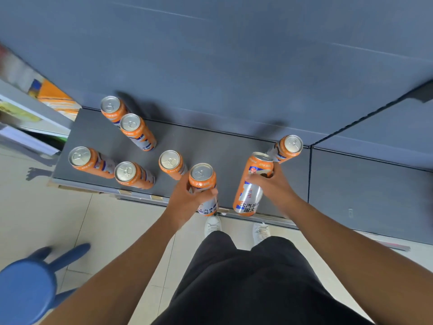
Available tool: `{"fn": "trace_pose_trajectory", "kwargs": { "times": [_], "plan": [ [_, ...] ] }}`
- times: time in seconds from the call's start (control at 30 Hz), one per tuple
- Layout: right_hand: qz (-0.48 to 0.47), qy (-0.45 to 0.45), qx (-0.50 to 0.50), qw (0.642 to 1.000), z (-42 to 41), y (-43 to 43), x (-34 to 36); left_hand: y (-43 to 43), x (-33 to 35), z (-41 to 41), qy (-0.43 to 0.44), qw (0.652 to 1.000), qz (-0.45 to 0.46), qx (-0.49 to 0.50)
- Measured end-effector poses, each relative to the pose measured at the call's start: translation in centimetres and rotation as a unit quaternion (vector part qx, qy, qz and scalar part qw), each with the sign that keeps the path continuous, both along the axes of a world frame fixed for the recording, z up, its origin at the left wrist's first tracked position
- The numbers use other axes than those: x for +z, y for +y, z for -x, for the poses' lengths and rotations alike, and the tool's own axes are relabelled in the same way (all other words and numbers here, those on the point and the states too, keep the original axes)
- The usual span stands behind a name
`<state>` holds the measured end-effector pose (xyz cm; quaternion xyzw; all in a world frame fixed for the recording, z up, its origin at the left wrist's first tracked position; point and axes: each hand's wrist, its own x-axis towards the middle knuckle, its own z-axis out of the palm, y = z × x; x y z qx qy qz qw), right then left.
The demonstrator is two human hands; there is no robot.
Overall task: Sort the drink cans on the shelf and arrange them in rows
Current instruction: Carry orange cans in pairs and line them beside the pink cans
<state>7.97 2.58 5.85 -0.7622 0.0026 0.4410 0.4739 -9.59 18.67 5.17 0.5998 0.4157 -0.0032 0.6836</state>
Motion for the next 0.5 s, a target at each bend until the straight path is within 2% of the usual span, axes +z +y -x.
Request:
{"fn": "trace_pose_trajectory", "kwargs": {
  "times": [0.27,0.4,0.5],
  "plan": [
    [-0.045,0.085,-0.113,0.989,1.4,-1.7,4.0,-1.6,4.8,-2.6,-0.013,0.989,0.149,0.015],
    [-0.069,0.177,-0.152,0.97,2.1,-3.6,5.7,-3.1,5.7,-3.9,0.005,0.988,0.144,-0.054],
    [-0.069,0.155,-0.151,0.974,2.7,-5.6,6.7,-4.4,6.4,-4.9,0.002,0.985,0.126,-0.122]
  ]
}}
